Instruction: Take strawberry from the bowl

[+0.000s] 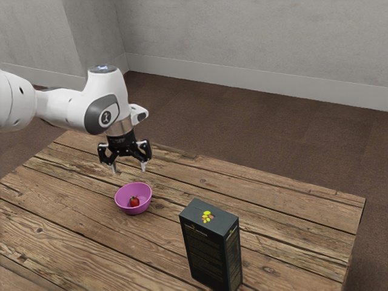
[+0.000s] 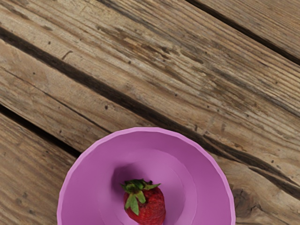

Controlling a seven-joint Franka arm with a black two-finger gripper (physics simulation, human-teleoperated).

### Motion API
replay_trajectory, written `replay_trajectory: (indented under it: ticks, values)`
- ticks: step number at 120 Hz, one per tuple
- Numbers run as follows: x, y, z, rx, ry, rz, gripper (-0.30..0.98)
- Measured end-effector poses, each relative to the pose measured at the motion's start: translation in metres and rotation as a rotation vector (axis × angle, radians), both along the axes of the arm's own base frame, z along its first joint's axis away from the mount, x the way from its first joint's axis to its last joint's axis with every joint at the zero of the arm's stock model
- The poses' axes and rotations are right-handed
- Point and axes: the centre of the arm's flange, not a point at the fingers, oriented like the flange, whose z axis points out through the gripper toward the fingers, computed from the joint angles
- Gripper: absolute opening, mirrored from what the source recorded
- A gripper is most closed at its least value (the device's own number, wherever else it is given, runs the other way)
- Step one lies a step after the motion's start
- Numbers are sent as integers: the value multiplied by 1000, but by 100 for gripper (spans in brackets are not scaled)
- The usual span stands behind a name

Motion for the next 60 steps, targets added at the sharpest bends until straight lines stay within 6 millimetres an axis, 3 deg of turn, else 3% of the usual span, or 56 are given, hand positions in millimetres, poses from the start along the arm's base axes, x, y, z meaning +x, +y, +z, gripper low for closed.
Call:
replay_trajectory:
  ticks: [37,60]
  values:
    - [-19,0,-29,-16,-6,68,45]
    - [-25,-8,-35,-19,-18,90,40]
